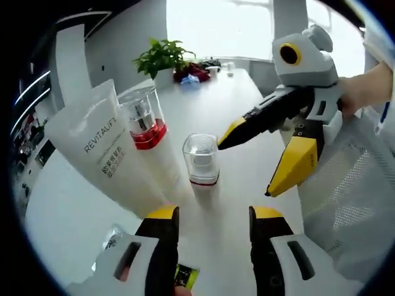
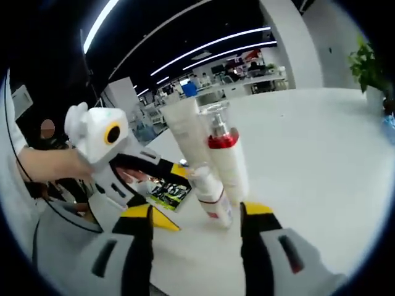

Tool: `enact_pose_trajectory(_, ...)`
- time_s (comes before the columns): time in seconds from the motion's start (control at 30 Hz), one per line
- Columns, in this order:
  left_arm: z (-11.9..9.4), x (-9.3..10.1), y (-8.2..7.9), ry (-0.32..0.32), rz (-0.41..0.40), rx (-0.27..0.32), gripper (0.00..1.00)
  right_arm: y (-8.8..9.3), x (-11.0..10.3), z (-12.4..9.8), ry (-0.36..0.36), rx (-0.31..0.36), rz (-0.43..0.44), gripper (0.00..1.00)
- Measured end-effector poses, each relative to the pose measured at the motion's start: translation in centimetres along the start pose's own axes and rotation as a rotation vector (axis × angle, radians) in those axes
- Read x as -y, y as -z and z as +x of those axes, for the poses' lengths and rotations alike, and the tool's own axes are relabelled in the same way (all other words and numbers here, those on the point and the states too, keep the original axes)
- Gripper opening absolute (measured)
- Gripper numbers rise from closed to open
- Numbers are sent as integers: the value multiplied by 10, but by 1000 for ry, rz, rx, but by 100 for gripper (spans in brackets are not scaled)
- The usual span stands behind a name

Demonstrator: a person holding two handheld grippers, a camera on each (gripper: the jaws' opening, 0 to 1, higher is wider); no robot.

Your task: Arrange the skincare products in the storage area until every visible bottle or jar stands upright without overlapping.

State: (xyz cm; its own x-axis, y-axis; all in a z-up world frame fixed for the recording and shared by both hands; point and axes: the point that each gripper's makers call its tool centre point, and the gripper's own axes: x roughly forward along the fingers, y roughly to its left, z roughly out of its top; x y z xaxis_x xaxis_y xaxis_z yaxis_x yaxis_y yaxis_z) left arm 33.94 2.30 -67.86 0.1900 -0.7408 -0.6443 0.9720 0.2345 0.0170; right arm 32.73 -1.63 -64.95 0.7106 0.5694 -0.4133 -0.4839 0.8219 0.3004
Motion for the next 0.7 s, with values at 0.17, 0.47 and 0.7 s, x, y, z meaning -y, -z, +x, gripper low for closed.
enact_pose_trajectory(0.17,-22,2,9,-47,-59,7,48,-2,-7,-5,-2,-2,-25,66)
enact_pose_trajectory(0.47,-58,11,34,-130,-175,25,59,0,-19,-11,-12,-11,-59,75)
enact_pose_trajectory(0.7,-89,16,53,-213,-283,50,65,1,-24,-16,-17,-14,-84,79)
